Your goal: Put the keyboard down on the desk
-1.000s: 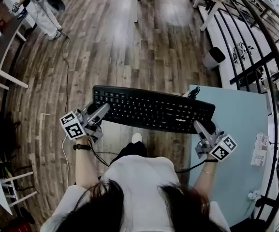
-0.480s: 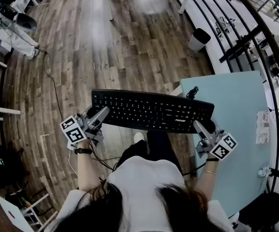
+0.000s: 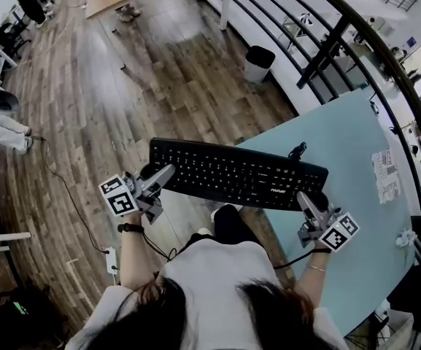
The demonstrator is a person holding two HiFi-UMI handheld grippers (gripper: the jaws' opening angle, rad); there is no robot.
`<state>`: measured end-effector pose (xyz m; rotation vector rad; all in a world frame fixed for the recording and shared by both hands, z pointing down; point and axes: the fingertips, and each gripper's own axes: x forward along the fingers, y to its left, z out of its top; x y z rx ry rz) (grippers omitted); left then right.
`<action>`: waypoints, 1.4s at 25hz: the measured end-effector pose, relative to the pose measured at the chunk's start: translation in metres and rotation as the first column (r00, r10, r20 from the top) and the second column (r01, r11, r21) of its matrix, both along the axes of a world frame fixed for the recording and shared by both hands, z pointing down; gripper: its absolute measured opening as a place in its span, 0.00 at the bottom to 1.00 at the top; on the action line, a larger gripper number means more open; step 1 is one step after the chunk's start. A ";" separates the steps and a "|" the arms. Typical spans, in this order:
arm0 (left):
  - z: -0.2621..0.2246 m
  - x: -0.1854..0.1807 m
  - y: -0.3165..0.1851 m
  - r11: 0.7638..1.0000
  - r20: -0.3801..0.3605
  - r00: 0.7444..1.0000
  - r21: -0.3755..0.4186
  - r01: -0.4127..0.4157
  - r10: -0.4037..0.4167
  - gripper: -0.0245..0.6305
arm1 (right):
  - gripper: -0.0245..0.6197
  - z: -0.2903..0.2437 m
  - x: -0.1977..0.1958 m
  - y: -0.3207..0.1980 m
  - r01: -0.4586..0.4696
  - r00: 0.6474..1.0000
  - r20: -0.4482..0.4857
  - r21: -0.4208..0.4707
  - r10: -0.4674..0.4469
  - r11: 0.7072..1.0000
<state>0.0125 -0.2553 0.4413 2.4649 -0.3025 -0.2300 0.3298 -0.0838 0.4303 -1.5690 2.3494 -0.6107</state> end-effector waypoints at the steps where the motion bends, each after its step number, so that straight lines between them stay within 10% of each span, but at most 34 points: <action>1: -0.005 0.015 -0.014 0.999 0.003 0.999 0.010 -0.040 0.040 0.34 | 0.33 -0.002 0.008 -0.001 -0.042 0.999 0.003 0.008 0.042 0.999; 4: -0.015 0.017 -0.025 0.997 0.014 0.997 0.029 -0.070 0.069 0.34 | 0.33 -0.005 0.004 -0.003 -0.073 0.997 0.012 0.018 0.073 0.997; 12: -0.004 -0.155 0.139 0.936 0.042 0.937 -0.048 0.349 -0.347 0.34 | 0.34 0.002 -0.117 0.017 0.349 0.937 0.033 -0.061 -0.347 0.935; 17: -0.011 -0.233 0.262 0.748 0.053 0.749 -0.045 0.662 -0.660 0.34 | 0.34 0.000 -0.200 0.008 0.660 0.751 0.034 -0.071 -0.660 0.747; 27: -0.004 -0.180 0.174 0.883 0.053 0.885 -0.057 0.465 -0.463 0.35 | 0.35 0.003 -0.138 0.006 0.457 0.889 0.023 -0.087 -0.457 0.885; 35: 0.000 -0.164 0.131 0.939 0.055 0.941 -0.065 0.336 -0.333 0.35 | 0.35 0.006 -0.124 0.013 0.319 0.947 0.006 -0.102 -0.320 0.942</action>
